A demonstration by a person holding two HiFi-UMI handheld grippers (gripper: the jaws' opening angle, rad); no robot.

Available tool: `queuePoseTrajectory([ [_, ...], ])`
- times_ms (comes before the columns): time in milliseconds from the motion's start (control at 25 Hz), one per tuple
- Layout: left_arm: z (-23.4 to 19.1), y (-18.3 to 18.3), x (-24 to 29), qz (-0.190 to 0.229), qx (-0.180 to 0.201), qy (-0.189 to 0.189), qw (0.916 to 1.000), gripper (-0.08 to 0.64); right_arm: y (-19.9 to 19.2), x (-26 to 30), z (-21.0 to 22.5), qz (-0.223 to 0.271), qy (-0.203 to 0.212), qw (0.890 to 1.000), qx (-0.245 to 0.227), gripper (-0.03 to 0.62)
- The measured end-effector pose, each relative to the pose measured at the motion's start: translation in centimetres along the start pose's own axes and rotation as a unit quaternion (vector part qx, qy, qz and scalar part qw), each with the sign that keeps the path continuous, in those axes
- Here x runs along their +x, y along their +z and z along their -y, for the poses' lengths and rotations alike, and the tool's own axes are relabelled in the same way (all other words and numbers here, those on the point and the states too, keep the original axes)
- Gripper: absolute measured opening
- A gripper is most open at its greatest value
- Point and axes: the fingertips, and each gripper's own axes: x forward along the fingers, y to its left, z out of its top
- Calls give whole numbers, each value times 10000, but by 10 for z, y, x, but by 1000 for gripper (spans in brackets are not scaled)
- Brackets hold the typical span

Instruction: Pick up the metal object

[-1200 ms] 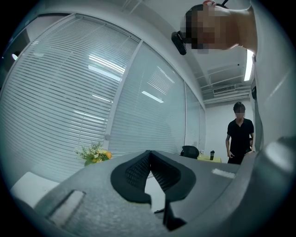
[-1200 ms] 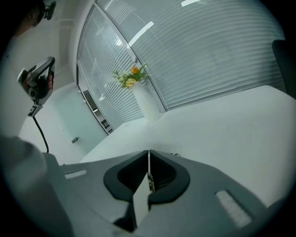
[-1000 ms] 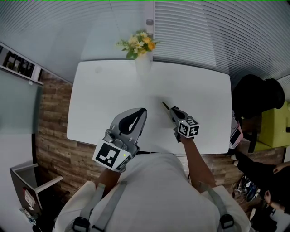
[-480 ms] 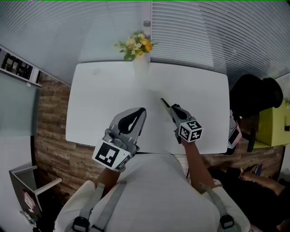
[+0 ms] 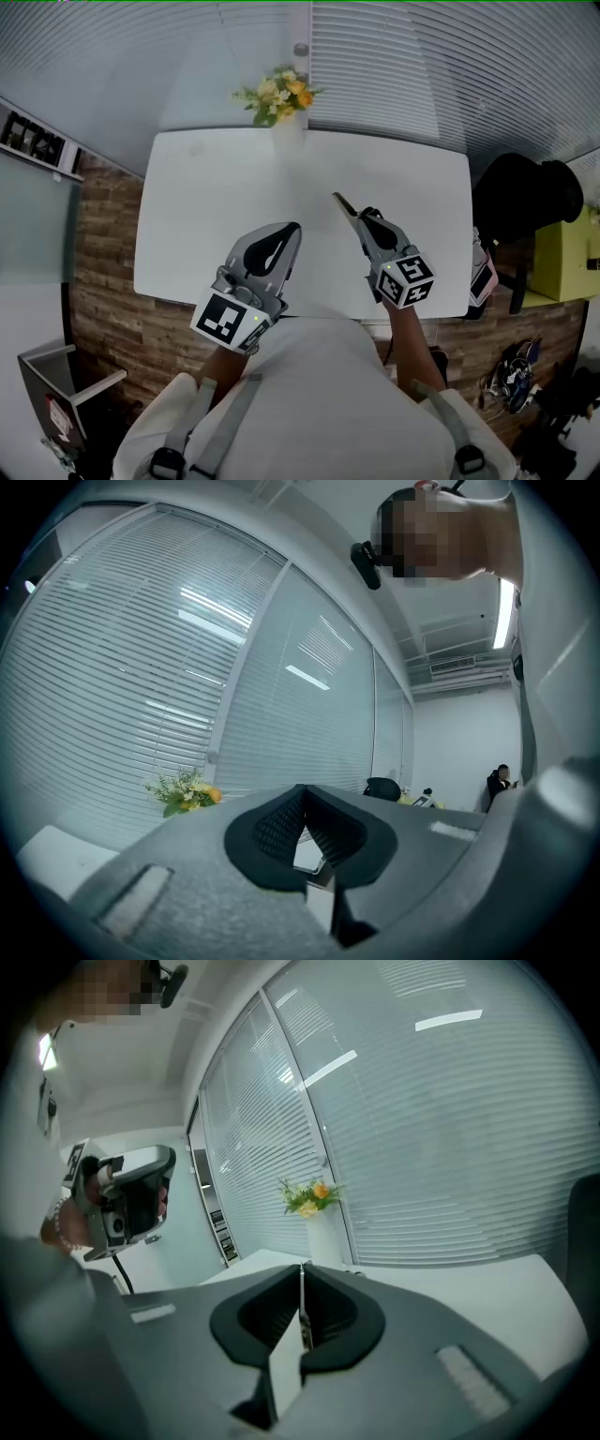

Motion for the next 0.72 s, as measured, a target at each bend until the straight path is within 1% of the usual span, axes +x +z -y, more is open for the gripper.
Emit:
queuePoseTrajectory([
  [280, 0, 1, 3, 12, -22, 3, 10000, 3, 47, -20, -17, 226, -4, 9992, -344, 9],
  [720, 0, 5, 6, 70, -3, 16, 10000, 3, 106, -52, -45, 568, -47, 9951, -809, 9],
])
